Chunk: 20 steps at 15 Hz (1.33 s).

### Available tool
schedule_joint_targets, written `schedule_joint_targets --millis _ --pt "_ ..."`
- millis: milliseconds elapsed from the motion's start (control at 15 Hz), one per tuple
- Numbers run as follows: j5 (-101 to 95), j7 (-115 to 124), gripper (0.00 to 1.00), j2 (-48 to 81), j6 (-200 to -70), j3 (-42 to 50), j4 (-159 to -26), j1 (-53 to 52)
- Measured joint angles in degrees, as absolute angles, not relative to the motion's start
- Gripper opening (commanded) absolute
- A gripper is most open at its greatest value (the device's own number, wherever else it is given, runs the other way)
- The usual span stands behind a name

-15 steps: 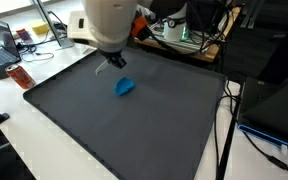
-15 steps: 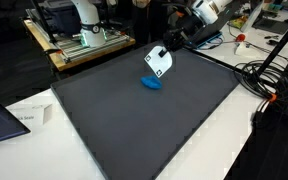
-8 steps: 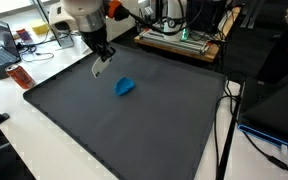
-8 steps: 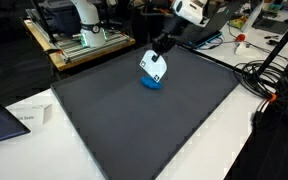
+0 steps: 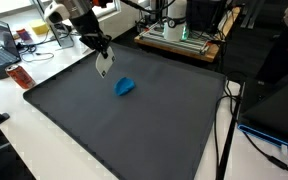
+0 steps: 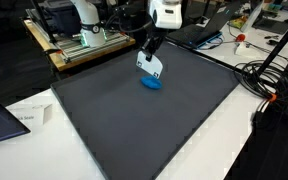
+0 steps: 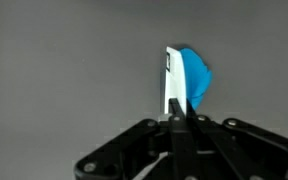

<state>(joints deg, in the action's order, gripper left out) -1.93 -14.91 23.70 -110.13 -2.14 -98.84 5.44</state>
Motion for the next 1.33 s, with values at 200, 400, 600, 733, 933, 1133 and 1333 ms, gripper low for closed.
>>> schedule_joint_targets --millis 200,400,600,733,933,1133,1333 --pt "4.73 -24.41 0.01 23.63 -110.1 -2.61 -98.99 7.72" --pt "10.31 -33.87 0.01 23.71 -109.33 -3.38 -99.01 9.7" --pt "15.33 -42.71 0.01 24.13 -106.64 -3.95 -98.96 11.32" --pt "17.94 -48.17 0.01 24.78 -104.03 -4.03 -98.71 12.11" --pt "20.42 -53.85 0.04 26.53 -99.98 -4.01 -97.83 13.22" --pt "20.73 -54.84 0.04 27.68 -99.31 -4.02 -96.94 13.51" --pt "20.78 -54.86 0.01 27.74 -99.13 -4.05 -96.7 13.51"
